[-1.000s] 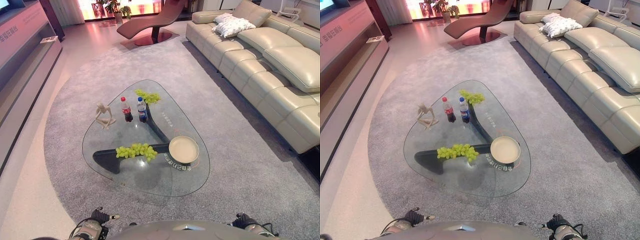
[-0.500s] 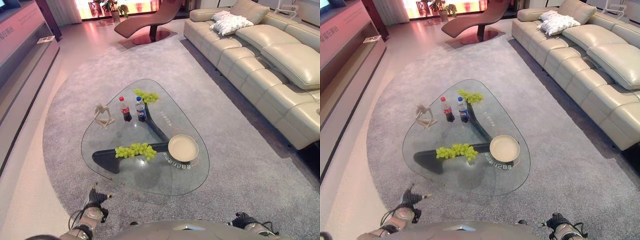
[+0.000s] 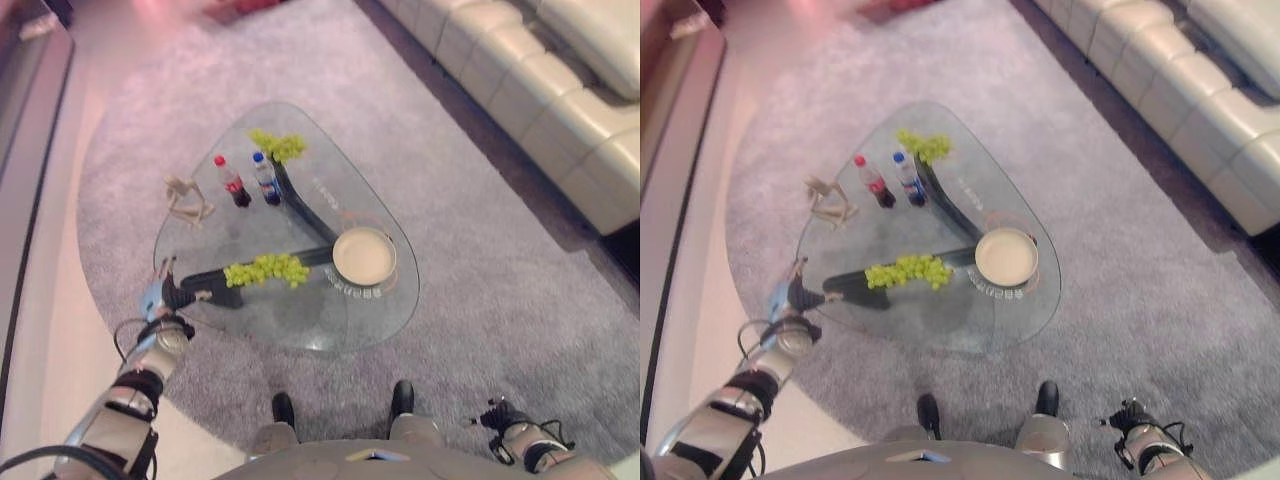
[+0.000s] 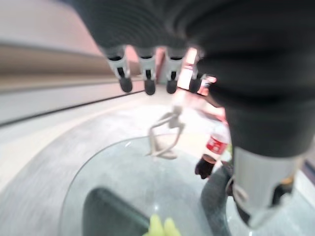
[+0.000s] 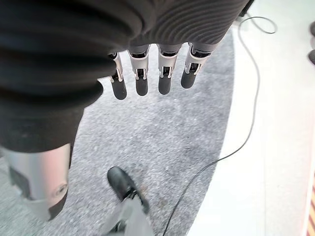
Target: Pick up fruits into the plate
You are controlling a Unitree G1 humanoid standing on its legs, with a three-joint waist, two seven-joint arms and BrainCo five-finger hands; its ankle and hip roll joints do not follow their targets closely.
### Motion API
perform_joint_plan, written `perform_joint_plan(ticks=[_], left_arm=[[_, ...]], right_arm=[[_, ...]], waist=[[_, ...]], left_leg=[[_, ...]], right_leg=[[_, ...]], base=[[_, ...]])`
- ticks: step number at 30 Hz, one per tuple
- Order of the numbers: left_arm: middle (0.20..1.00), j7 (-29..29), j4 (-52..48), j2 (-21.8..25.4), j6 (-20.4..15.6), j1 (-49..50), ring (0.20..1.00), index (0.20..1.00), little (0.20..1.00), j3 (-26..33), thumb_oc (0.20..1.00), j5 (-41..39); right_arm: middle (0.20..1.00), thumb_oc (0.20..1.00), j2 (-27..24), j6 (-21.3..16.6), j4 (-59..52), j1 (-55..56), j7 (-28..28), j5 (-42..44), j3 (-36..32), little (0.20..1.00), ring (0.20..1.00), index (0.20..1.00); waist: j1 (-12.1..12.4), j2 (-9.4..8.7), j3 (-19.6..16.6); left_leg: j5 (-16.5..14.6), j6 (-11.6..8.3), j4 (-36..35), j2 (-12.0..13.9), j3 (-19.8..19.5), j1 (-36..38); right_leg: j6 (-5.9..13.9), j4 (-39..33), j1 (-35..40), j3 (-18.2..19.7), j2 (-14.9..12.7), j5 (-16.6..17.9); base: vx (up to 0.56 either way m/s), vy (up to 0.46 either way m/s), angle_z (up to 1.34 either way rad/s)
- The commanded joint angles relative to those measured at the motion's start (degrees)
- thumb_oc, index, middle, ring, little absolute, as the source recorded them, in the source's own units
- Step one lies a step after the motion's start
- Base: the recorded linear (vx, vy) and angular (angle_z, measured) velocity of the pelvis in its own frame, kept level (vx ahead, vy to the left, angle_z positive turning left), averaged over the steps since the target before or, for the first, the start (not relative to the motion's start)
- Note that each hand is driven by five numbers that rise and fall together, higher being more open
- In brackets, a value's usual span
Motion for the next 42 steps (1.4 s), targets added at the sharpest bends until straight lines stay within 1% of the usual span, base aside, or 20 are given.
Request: perform_joint_plan(ticks=[1,2,4,6,8,9,10,12,13,18,25,26,27,29,31,37,38,42], left_arm=[[1.000,1.7,0.3,7.7,2.8,-10.2,1.000,1.000,1.000,-3.7,1.000,5.4],[1.000,1.8,1.1,8.7,3.3,-12.4,1.000,1.000,1.000,-4.8,1.000,5.3],[1.000,2.0,2.8,10.3,3.2,-15.6,1.000,1.000,1.000,-6.0,1.000,5.1],[1.000,1.8,4.4,12.0,3.5,-19.7,1.000,1.000,1.000,-7.5,1.000,6.3],[1.000,2.3,5.8,12.7,4.1,-22.7,1.000,1.000,1.000,-8.6,1.000,8.2],[1.000,2.3,5.9,12.7,4.1,-22.7,1.000,1.000,1.000,-8.7,1.000,8.2],[1.000,2.4,7.1,13.5,4.6,-25.6,1.000,1.000,1.000,-10.2,1.000,9.0],[1.000,2.7,8.2,13.7,5.2,-27.5,1.000,1.000,1.000,-11.1,1.000,8.7],[1.000,3.0,9.1,13.7,6.6,-30.7,1.000,1.000,1.000,-12.4,1.000,7.9],[1.000,3.4,10.5,13.0,8.4,-35.8,1.000,1.000,1.000,-13.7,1.000,5.7],[1.000,3.6,11.4,12.4,9.2,-40.0,1.000,1.000,1.000,-15.2,1.000,5.4],[1.000,3.5,11.5,12.2,9.5,-41.0,1.000,1.000,1.000,-15.5,1.000,4.7],[1.000,3.5,11.5,12.2,9.5,-41.0,1.000,1.000,1.000,-15.6,1.000,4.7],[1.000,3.2,11.7,11.7,9.7,-42.0,1.000,1.000,1.000,-16.0,1.000,4.0],[1.000,1.7,11.6,11.4,10.6,-42.9,1.000,1.000,1.000,-16.8,1.000,2.2],[1.000,-1.2,11.5,11.3,12.6,-43.5,1.000,1.000,1.000,-17.9,1.000,0.0],[1.000,-2.1,11.8,11.2,13.7,-43.8,1.000,1.000,1.000,-18.2,1.000,0.0],[1.000,-3.7,12.8,11.3,14.7,-44.6,1.000,1.000,1.000,-19.3,1.000,0.6]], right_arm=[[1.000,1.000,-1.5,-1.1,0.7,-4.6,-1.5,2.0,3.5,1.000,1.000,1.000],[1.000,1.000,-2.0,-1.7,0.5,-5.3,-1.6,2.0,3.9,1.000,1.000,1.000],[1.000,1.000,-2.6,-2.7,0.0,-6.0,-1.9,2.2,4.4,1.000,1.000,1.000],[1.000,1.000,-3.2,-3.5,-1.6,-6.8,-2.7,3.7,5.1,1.000,1.000,1.000],[1.000,1.000,-3.5,-4.1,-2.4,-7.6,-3.2,4.5,5.3,1.000,1.000,1.000],[1.000,1.000,-3.4,-4.1,-2.4,-7.6,-3.2,4.5,5.3,1.000,1.000,1.000],[1.000,1.000,-3.8,-4.4,-3.0,-8.5,-3.5,4.9,5.5,1.000,1.000,1.000],[1.000,1.000,-4.1,-4.4,-3.5,-9.2,-3.8,5.2,5.8,1.000,1.000,1.000],[1.000,1.000,-4.3,-4.3,-4.1,-10.6,-4.1,5.6,6.4,1.000,1.000,1.000],[1.000,1.000,-4.8,-3.7,-5.1,-13.1,-4.2,6.2,7.5,1.000,1.000,1.000],[1.000,1.000,-4.6,-3.5,-7.1,-14.4,-4.7,6.9,8.8,1.000,1.000,1.000],[1.000,1.000,-4.5,-3.6,-7.6,-14.4,-5.3,7.4,9.3,1.000,1.000,1.000],[1.000,1.000,-4.5,-3.6,-7.6,-14.4,-5.3,7.4,9.3,1.000,1.000,1.000],[1.000,1.000,-4.6,-3.5,-8.3,-14.7,-5.6,7.8,9.6,1.000,1.000,1.000],[1.000,1.000,-4.8,-2.9,-9.5,-14.8,-6.1,8.1,9.8,1.000,1.000,1.000],[1.000,1.000,-5.7,-2.7,-11.4,-14.5,-6.9,8.5,9.5,1.000,1.000,1.000],[1.000,1.000,-6.0,-2.5,-12.0,-14.3,-7.1,8.6,9.3,1.000,1.000,1.000],[1.000,1.000,-6.8,-2.2,-12.9,-14.4,-7.2,8.5,9.2,1.000,1.000,1.000]], waist=[[-1.6,-2.31,4.3],[-1.8,-2.36,5.2],[-2.1,-2.64,6.6],[-2.3,-3.30,8.7],[-2.5,-3.86,10.1],[-2.4,-3.87,10.1],[-2.7,-4.27,11.3],[-2.9,-4.47,12.3],[-3.3,-4.67,13.7],[-3.9,-5.07,15.6],[-4.5,-5.77,15.6],[-4.8,-5.82,15.6],[-4.8,-5.83,15.6],[-5.1,-5.85,15.6],[-5.6,-5.68,15.6],[-6.3,-5.39,15.6],[-6.6,-5.30,15.6],[-7.2,-5.13,15.6]], left_leg=[[-5.2,2.44,2.3,-3.5,-0.3,-4.7],[-5.1,2.39,2.8,-3.6,-0.2,-5.6],[-5.0,2.41,3.6,-3.8,-0.2,-7.0],[-5.0,2.40,4.7,-4.0,-0.2,-8.9],[-4.8,2.24,5.3,-4.0,0.1,-10.5],[-4.8,2.24,5.4,-4.0,0.1,-10.6],[-4.7,1.99,6.5,-4.0,0.2,-12.3],[-4.6,1.87,7.2,-4.0,0.3,-13.6],[-4.3,1.76,8.3,-4.1,0.4,-15.5],[-3.8,1.47,10.0,-4.4,0.2,-19.4],[-3.7,1.49,11.7,-5.0,0.5,-24.7],[-3.6,1.49,12.4,-5.0,0.5,-26.5],[-3.8,1.49,12.5,-5.1,0.4,-26.4],[-3.7,1.46,13.8,-5.0,0.4,-28.8],[-4.3,1.50,16.2,-5.0,0.4,-31.7],[-4.9,1.59,18.8,-4.9,0.6,-35.6],[-5.1,1.67,19.6,-4.9,0.7,-36.7],[-5.2,1.70,21.0,-4.8,1.0,-38.9]], right_leg=[[0.31,4.7,-3.5,6.3,0.9,-5.8],[0.18,5.3,-4.4,6.4,0.9,-5.7],[-0.04,6.1,-5.7,6.7,1.2,-5.8],[-0.19,7.1,-7.4,7.0,1.4,-6.1],[-0.22,7.7,-9.0,6.7,1.5,-5.8],[-0.22,7.7,-9.1,6.7,1.5,-5.9],[-0.40,8.6,-10.9,6.7,1.8,-5.7],[-0.54,9.4,-12.3,6.6,2.0,-5.8],[-0.82,10.6,-14.3,6.6,2.3,-5.8],[-1.17,12.2,-18.4,6.2,2.5,-5.6],[-1.24,14.4,-24.3,6.3,2.5,-5.5],[-1.41,15.2,-26.1,6.5,2.7,-5.6],[-1.38,15.5,-26.0,6.5,2.7,-5.8],[-1.68,16.5,-28.2,6.5,2.9,-5.8],[-1.95,18.6,-31.1,6.5,3.1,-6.5],[-2.30,20.5,-35.0,7.0,3.4,-6.7],[-2.38,21.0,-36.1,7.2,3.5,-6.8],[-2.51,22.0,-38.3,7.5,3.6,-6.8]], base=[[-0.17,0.026,-0.01],[-0.19,0.016,-0.02],[-0.08,-0.008,-0.01],[-0.11,-0.032,-0.01],[-0.11,-0.032,-0.02],[-0.08,-0.025,-0.01],[-0.07,-0.018,-0.01],[-0.10,-0.013,-0.01],[-0.10,0.000,0.04],[-0.05,0.007,-0.01],[0.00,0.001,-0.01],[0.00,0.000,0.00],[0.00,0.000,0.00],[0.01,0.001,-0.02],[0.04,0.007,-0.03],[0.03,0.026,-0.02],[0.00,0.000,0.00],[0.03,0.032,-0.01]])
